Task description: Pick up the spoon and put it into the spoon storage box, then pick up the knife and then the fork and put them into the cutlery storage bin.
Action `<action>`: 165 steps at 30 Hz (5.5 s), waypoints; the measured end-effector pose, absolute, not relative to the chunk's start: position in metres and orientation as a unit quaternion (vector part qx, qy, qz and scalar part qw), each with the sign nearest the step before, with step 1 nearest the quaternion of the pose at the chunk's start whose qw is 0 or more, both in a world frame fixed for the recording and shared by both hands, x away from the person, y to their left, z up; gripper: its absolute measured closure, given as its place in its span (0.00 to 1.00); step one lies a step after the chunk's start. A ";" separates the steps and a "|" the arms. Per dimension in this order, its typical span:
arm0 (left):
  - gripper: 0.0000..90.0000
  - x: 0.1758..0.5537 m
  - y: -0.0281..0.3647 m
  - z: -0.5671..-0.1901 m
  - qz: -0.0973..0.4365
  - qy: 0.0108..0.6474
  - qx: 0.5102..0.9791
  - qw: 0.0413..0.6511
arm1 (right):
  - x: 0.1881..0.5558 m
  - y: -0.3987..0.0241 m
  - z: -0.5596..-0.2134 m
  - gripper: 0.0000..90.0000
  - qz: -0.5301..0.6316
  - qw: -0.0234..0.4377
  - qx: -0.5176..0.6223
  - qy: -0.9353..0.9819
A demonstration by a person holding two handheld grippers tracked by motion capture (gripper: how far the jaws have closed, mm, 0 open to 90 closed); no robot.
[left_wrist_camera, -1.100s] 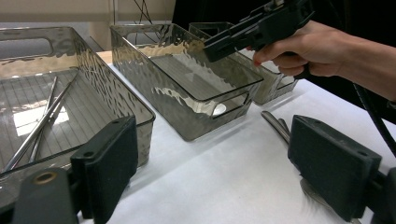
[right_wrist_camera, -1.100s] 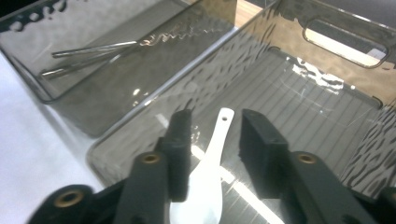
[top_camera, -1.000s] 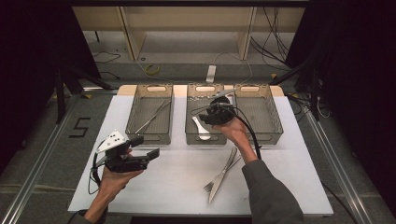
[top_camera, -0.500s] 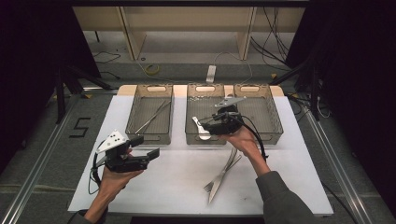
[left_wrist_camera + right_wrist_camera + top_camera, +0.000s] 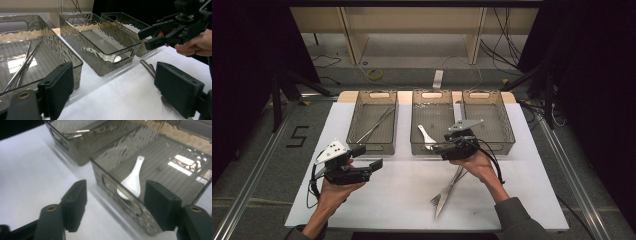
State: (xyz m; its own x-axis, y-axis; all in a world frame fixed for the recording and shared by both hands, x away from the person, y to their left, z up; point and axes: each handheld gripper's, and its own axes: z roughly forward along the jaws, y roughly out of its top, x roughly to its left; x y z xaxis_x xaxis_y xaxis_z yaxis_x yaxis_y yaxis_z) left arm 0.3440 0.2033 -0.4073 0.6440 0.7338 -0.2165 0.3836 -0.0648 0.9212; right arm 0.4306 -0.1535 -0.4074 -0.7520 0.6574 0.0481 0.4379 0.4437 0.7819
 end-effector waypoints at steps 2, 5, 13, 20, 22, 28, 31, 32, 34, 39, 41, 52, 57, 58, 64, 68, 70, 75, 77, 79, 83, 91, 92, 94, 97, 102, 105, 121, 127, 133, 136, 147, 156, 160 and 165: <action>0.17 0.344 0.203 -0.407 0.156 0.393 0.711 0.563 | 0.429 -0.156 -0.409 0.36 0.414 0.131 0.329 0.839; 0.17 0.344 0.203 -0.407 0.155 0.393 0.711 0.562 | 0.428 -0.159 -0.411 0.33 0.415 0.130 0.338 0.835; 0.17 0.345 0.203 -0.407 0.155 0.394 0.710 0.562 | 0.427 -0.165 -0.418 0.30 0.413 0.117 0.347 0.834; 0.17 0.345 0.202 -0.407 0.154 0.394 0.711 0.562 | 0.429 -0.169 -0.426 0.32 0.400 0.116 0.354 0.837; 0.17 0.345 0.202 -0.407 0.154 0.395 0.710 0.562 | 0.431 -0.171 -0.429 0.33 0.394 0.115 0.360 0.838; 0.17 0.345 0.202 -0.407 0.152 0.392 0.712 0.563 | 0.431 -0.175 -0.432 0.35 0.390 0.111 0.363 0.839; 0.17 0.344 0.202 -0.407 0.152 0.392 0.710 0.565 | 0.430 -0.175 -0.435 0.35 0.387 0.106 0.354 0.845; 0.17 0.344 0.203 -0.407 0.152 0.392 0.710 0.565 | 0.429 -0.175 -0.436 0.36 0.383 0.104 0.351 0.848; 0.17 0.344 0.203 -0.407 0.152 0.392 0.711 0.565 | 0.427 -0.174 -0.436 0.37 0.380 0.101 0.350 0.850; 0.17 0.344 0.202 -0.407 0.151 0.391 0.711 0.565 | 0.421 -0.177 -0.437 0.45 0.381 0.097 0.346 0.852; 0.17 0.344 0.202 -0.407 0.151 0.391 0.710 0.565 | 0.420 -0.178 -0.439 0.50 0.379 0.096 0.346 0.853; 0.17 0.343 0.202 -0.406 0.152 0.389 0.713 0.564 | 0.420 -0.183 -0.447 0.76 0.352 0.094 0.354 0.861; 0.17 0.344 0.202 -0.407 0.152 0.390 0.713 0.563 | 0.421 -0.183 -0.452 0.86 0.337 0.093 0.350 0.869; 0.17 0.344 0.202 -0.407 0.152 0.390 0.713 0.562 | 0.421 -0.182 -0.453 0.88 0.332 0.092 0.349 0.871; 0.17 0.344 0.202 -0.407 0.153 0.390 0.716 0.559 | 0.423 -0.180 -0.459 0.99 0.311 0.092 0.335 0.885; 0.17 0.343 0.201 -0.407 0.154 0.385 0.718 0.559 | 0.425 -0.181 -0.463 1.00 0.296 0.092 0.334 0.890; 0.17 0.343 0.200 -0.407 0.153 0.385 0.718 0.559 | 0.425 -0.181 -0.464 1.00 0.291 0.092 0.335 0.891; 0.17 0.343 0.201 -0.407 0.152 0.384 0.719 0.559 | 0.427 -0.179 -0.468 1.00 0.279 0.087 0.335 0.896; 0.17 0.342 0.201 -0.407 0.153 0.383 0.719 0.560 | 0.429 -0.179 -0.472 1.00 0.269 0.089 0.337 0.898; 0.17 0.343 0.200 -0.407 0.152 0.383 0.719 0.560 | 0.431 -0.181 -0.473 1.00 0.269 0.086 0.339 0.898; 0.17 0.343 0.200 -0.407 0.152 0.383 0.719 0.560 | 0.432 -0.184 -0.472 1.00 0.264 0.090 0.347 0.895; 0.17 0.342 0.201 -0.407 0.154 0.384 0.718 0.559 | 0.425 -0.199 -0.469 1.00 0.240 0.078 0.370 0.894; 0.17 0.342 0.201 -0.407 0.154 0.384 0.719 0.559 | 0.424 -0.200 -0.469 1.00 0.240 0.077 0.371 0.894; 0.17 0.342 0.201 -0.407 0.154 0.384 0.719 0.559 | 0.421 -0.203 -0.468 1.00 0.237 0.075 0.376 0.893; 0.17 0.342 0.200 -0.407 0.154 0.384 0.719 0.559 | 0.417 -0.207 -0.467 1.00 0.233 0.073 0.382 0.892; 0.17 0.342 0.200 -0.407 0.155 0.383 0.719 0.559 | 0.408 -0.213 -0.466 1.00 0.223 0.069 0.390 0.891; 0.17 0.342 0.200 -0.407 0.155 0.384 0.719 0.559 | 0.402 -0.217 -0.465 1.00 0.220 0.068 0.393 0.890; 0.17 0.342 0.200 -0.407 0.156 0.382 0.721 0.557 | 0.362 -0.230 -0.462 1.00 0.194 0.043 0.395 0.897; 0.17 0.342 0.199 -0.407 0.155 0.382 0.721 0.557 | 0.354 -0.236 -0.453 0.94 0.197 0.054 0.383 0.901; 0.17 0.342 0.199 -0.407 0.156 0.382 0.721 0.556 | 0.346 -0.237 -0.436 0.65 0.196 0.054 0.340 0.918; 0.17 0.342 0.199 -0.407 0.156 0.382 0.721 0.557 | 0.344 -0.240 -0.438 0.54 0.189 0.052 0.334 0.922; 0.17 0.342 0.199 -0.407 0.155 0.381 0.721 0.557 | 0.338 -0.244 -0.453 0.40 0.158 0.036 0.322 0.933; 0.17 0.342 0.199 -0.407 0.156 0.380 0.722 0.557 | 0.339 -0.247 -0.457 0.45 0.141 0.030 0.328 0.934; 0.17 0.342 0.199 -0.407 0.156 0.380 0.722 0.557 | 0.336 -0.244 -0.457 0.50 0.126 0.033 0.323 0.937; 0.17 0.342 0.199 -0.407 0.156 0.379 0.722 0.557 | 0.330 -0.240 -0.456 0.58 0.113 0.039 0.305 0.945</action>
